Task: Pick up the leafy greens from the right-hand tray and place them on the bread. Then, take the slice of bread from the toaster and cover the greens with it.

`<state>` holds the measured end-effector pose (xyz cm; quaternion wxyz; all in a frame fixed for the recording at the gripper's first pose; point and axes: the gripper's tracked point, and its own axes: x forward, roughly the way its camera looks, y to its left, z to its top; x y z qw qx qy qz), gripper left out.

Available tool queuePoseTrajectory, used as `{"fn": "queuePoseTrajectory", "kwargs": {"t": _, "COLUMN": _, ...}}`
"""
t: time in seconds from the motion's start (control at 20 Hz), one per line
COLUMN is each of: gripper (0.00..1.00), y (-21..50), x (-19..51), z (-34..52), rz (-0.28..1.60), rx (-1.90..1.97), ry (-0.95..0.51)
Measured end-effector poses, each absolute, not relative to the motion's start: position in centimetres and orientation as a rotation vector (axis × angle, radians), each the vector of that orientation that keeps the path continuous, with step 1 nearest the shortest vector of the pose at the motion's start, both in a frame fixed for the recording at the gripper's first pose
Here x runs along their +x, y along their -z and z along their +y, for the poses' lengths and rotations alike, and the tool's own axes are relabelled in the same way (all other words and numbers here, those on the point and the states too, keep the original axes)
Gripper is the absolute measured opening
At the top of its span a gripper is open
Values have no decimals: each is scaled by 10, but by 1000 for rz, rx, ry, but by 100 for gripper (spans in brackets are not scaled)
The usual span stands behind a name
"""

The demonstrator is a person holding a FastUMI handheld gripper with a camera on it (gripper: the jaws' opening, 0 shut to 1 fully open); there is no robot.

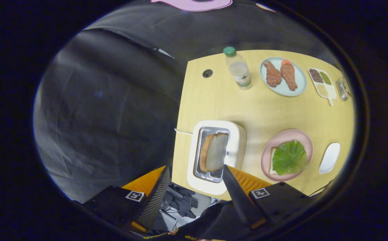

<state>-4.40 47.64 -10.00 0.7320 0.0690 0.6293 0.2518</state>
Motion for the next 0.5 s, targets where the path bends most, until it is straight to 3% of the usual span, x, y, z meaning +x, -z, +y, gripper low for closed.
{"fn": "queuePoseTrajectory", "kwargs": {"t": 0.45, "gripper": 98, "y": 155, "x": -42, "z": 501, "rz": 1436, "rx": 79, "ry": -494}}
{"fn": "queuePoseTrajectory", "kwargs": {"t": 0.5, "gripper": 92, "y": 159, "x": -42, "z": 499, "rz": 1436, "rx": 60, "ry": -483}}
